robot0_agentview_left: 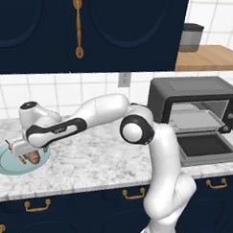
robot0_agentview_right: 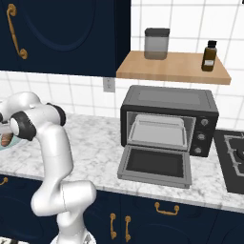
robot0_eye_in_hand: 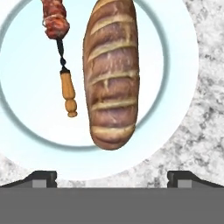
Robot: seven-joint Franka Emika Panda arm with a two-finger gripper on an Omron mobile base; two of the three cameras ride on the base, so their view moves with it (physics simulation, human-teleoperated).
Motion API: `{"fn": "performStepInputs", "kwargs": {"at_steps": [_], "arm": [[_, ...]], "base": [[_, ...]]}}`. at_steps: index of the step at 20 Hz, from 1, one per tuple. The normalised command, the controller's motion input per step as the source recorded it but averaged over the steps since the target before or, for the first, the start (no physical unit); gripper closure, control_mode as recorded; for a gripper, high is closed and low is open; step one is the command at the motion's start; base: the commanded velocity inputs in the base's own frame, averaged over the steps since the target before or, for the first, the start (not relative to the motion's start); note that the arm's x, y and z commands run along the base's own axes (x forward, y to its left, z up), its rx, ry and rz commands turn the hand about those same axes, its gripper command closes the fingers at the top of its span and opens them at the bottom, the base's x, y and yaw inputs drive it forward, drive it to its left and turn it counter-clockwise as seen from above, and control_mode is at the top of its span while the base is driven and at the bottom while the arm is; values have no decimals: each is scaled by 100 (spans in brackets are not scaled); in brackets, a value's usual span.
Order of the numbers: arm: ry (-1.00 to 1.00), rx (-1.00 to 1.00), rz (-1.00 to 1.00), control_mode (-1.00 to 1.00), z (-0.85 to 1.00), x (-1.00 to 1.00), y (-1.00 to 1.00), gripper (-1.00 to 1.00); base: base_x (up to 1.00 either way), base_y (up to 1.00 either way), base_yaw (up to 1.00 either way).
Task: Pick up the kebab skewer and baguette bread, and place them inside the toaster oven. Close the toaster oven door and start by setting the timer.
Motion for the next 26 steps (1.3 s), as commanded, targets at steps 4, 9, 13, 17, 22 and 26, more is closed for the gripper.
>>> {"fn": "performStepInputs", "kwargs": {"at_steps": [4, 9, 13, 17, 22, 26], "arm": [[0, 0, -3, -100, -37, 22, 0, -100], [0, 0, -2, -100, -20, 31, 0, -100], [0, 0, -2, -100, -20, 30, 2, -100], [0, 0, -1, -100, -23, 9, 0, -100], [0, 0, -2, -100, -24, 1, 0, -100], [0, 0, -1, -100, -34, 0, 0, -100]], "base": [[0, 0, 0], [0, 0, 0], [0, 0, 0], [0, 0, 0], [0, 0, 0], [0, 0, 0]]}}
